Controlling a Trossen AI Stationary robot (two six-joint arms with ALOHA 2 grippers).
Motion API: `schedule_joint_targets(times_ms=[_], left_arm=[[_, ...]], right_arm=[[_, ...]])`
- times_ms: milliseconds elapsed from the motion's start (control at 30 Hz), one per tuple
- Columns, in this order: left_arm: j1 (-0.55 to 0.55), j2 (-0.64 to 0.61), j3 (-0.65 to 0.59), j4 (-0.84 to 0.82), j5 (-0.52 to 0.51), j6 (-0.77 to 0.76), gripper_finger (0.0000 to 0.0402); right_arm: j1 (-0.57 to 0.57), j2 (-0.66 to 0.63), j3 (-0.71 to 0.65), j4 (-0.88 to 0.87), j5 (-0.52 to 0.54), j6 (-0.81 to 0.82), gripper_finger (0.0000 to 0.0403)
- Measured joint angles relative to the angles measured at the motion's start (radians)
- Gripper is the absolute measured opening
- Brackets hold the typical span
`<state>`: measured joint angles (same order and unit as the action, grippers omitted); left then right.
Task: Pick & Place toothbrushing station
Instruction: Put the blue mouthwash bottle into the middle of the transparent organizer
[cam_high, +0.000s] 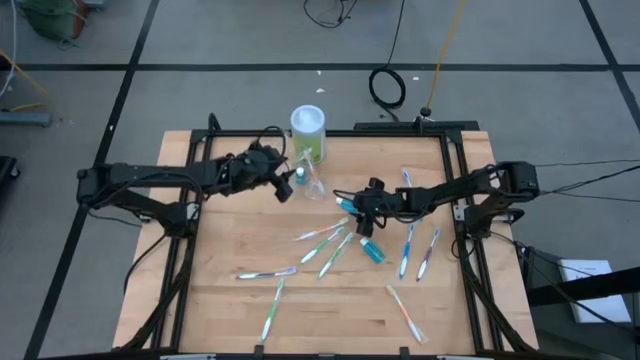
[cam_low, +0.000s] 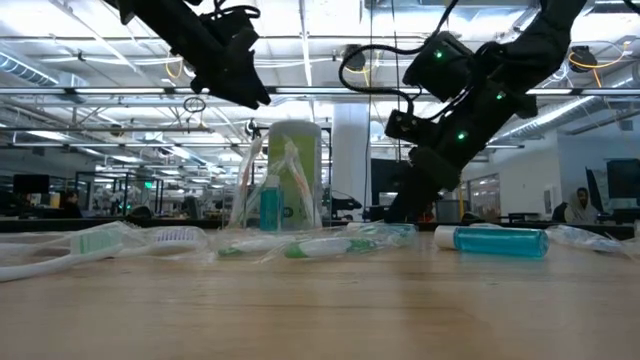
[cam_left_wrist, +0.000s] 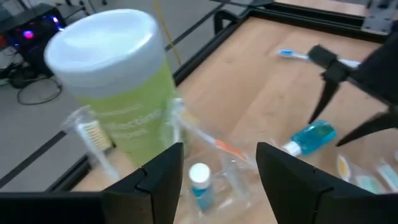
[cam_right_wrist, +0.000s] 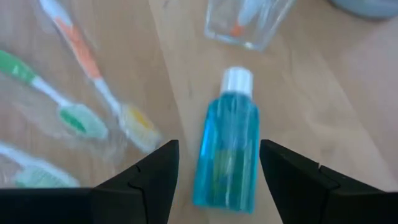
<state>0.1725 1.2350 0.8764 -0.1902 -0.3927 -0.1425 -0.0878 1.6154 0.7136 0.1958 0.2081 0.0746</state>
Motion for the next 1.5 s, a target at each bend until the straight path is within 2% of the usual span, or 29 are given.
schedule_joint_targets(times_ms=[233,400,533,733,1033,1233,1333,1500], left_arm=[[-0.035,0.001,0.000,-0.003,0.000,0.000,0.0209],[-0.046,0.001,0.000,-0.001,0.000,0.000,0.0209],[-0.046,0.001,0.000,-0.001,0.000,0.000,0.0209],[-0.051,0.001,0.000,-0.001,0.013,-0.004,0.0209],[-0.058,0.003,0.000,0.000,0.191,-0.056,0.0209],[-0.105,0.024,0.001,0.018,0.203,-0.062,0.0209],[-0.135,0.051,0.000,0.027,0.210,-0.062,0.0209],[-0.177,0.131,0.000,0.139,0.210,-0.109,0.0209]], right_arm=[[-0.012,0.124,0.003,0.112,0.051,0.022,0.0215],[-0.028,0.147,0.005,0.114,0.050,0.047,0.0213],[-0.041,0.147,0.005,0.107,0.040,0.047,0.0195],[-0.077,0.145,0.005,0.110,-0.123,0.043,0.0156],[-0.069,0.145,0.000,0.216,-0.135,-0.047,0.0167],[-0.054,0.112,0.003,0.274,-0.153,-0.130,0.0159],[-0.052,0.066,0.002,0.323,-0.216,-0.166,0.0164],[-0.030,0.004,0.005,0.417,-0.317,-0.218,0.0163]])
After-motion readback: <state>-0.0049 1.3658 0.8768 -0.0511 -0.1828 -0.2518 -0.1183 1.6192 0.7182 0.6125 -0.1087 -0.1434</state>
